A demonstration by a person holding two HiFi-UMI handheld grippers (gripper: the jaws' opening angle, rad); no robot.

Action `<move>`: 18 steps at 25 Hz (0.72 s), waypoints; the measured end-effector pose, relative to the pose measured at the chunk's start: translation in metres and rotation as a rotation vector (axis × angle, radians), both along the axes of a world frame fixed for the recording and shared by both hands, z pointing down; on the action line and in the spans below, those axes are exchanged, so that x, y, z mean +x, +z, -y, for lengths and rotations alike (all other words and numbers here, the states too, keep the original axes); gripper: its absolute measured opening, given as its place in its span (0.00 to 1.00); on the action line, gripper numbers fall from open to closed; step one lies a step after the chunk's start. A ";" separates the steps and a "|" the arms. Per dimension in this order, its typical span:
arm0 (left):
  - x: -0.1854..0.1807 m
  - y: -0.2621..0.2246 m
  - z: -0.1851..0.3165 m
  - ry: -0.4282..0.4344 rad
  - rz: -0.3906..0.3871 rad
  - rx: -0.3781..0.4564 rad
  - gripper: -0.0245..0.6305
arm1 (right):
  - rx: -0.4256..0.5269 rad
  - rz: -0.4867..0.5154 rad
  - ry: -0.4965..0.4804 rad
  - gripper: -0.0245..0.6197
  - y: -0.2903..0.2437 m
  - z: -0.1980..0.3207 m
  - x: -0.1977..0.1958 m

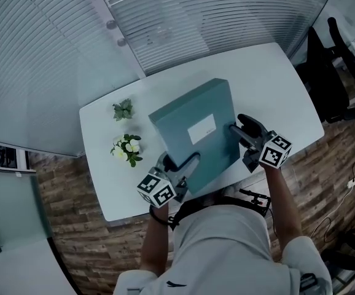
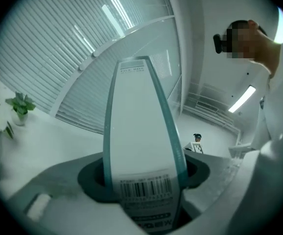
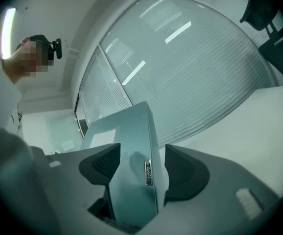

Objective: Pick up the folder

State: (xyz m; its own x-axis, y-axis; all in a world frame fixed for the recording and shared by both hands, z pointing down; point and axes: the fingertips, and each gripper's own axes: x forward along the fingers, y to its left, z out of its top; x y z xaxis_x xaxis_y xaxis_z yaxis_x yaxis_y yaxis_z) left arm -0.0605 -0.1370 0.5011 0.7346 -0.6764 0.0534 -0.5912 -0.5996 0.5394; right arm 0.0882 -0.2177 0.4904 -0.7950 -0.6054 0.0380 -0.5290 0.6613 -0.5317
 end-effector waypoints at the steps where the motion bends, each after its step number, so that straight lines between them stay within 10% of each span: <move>1: -0.004 -0.005 -0.002 -0.021 0.018 0.021 0.52 | 0.021 0.004 0.027 0.48 -0.010 0.001 0.003; 10: -0.079 -0.061 -0.021 -0.397 0.250 0.184 0.51 | 0.269 -0.231 0.245 0.44 -0.067 -0.027 0.040; 18: -0.124 -0.074 -0.043 -0.679 0.423 0.224 0.51 | 0.389 -0.357 0.411 0.16 -0.091 -0.055 0.064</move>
State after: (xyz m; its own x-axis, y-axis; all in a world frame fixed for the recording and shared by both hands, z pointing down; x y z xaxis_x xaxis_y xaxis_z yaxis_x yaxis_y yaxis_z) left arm -0.1848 -0.0935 0.4266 0.1113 -0.9928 0.0450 -0.9892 -0.1063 0.1004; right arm 0.1524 -0.1628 0.3992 -0.4757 -0.8792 -0.0258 -0.8783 0.4764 -0.0407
